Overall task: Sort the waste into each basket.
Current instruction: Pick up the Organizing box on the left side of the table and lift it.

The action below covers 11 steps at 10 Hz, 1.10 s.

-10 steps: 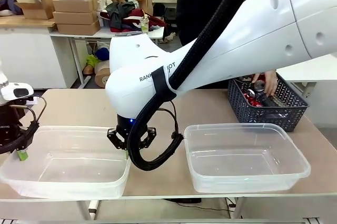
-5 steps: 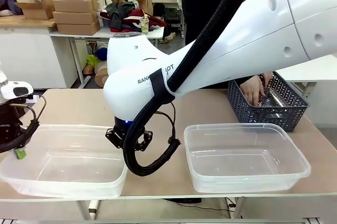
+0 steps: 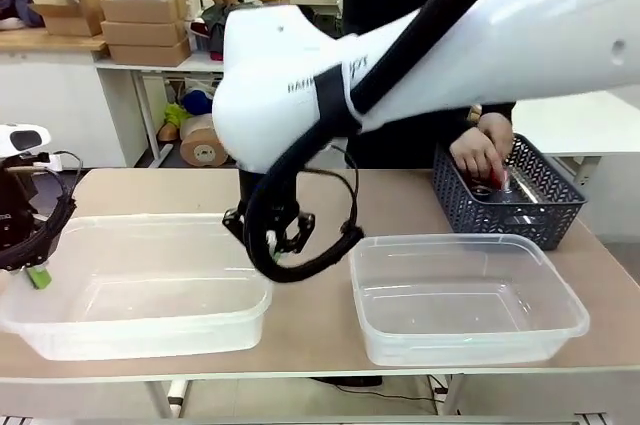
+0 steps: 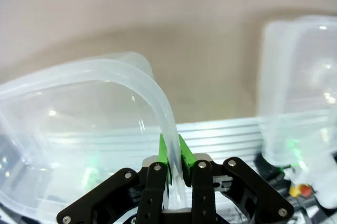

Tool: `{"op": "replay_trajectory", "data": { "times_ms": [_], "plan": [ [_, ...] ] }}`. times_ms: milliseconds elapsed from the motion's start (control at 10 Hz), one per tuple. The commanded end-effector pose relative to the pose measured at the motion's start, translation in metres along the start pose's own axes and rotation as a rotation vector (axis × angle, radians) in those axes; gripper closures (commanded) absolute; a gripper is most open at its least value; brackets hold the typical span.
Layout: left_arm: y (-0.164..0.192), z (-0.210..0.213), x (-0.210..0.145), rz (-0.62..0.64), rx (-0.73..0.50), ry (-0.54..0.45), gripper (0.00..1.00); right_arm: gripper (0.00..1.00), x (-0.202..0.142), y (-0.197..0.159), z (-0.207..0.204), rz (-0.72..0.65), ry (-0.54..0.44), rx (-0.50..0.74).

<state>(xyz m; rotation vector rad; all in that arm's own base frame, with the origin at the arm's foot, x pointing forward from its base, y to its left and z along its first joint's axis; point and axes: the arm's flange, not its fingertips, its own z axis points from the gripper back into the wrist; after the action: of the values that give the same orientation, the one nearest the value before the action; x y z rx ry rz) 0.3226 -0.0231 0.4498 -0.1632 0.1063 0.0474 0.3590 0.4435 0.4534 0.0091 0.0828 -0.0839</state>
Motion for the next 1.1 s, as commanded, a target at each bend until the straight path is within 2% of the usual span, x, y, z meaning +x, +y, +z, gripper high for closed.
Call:
{"op": "replay_trajectory", "data": {
  "times_ms": [0, 200, 300, 400, 700, 800, 900, 1000],
  "plan": [
    [-0.035, 0.01, -0.029, 0.032, 0.029, -0.067, 1.0, 1.0, 0.008, -0.048, 0.044, 0.025, 0.042, -0.085],
    [-0.068, 0.034, -0.023, -0.005, 0.007, -0.101, 1.0, 1.0, 0.003, -0.074, 0.071, 0.049, 0.051, -0.101],
    [-0.077, 0.041, -0.025, -0.009, -0.072, -0.112, 1.0, 1.0, 0.002, -0.084, 0.068, 0.073, 0.032, -0.097],
    [-0.073, 0.03, -0.032, -0.029, -0.007, -0.089, 1.0, 1.0, -0.001, -0.055, 0.068, 0.028, 0.031, -0.067],
    [-0.073, 0.03, -0.032, -0.029, -0.007, -0.089, 1.0, 1.0, -0.001, -0.055, 0.068, 0.028, 0.031, -0.067],
    [-0.079, 0.029, -0.031, -0.029, -0.022, -0.084, 0.94, 0.94, -0.002, -0.058, 0.07, 0.054, 0.031, -0.073],
    [-0.089, 0.033, -0.02, 0.034, -0.066, -0.072, 0.94, 0.94, 0.007, -0.068, 0.069, 0.063, 0.029, -0.031],
    [-0.117, 0.047, -0.007, 0.171, -0.178, -0.099, 0.94, 0.94, 0.014, -0.083, 0.074, 0.024, 0.004, -0.047]
  ]
}}
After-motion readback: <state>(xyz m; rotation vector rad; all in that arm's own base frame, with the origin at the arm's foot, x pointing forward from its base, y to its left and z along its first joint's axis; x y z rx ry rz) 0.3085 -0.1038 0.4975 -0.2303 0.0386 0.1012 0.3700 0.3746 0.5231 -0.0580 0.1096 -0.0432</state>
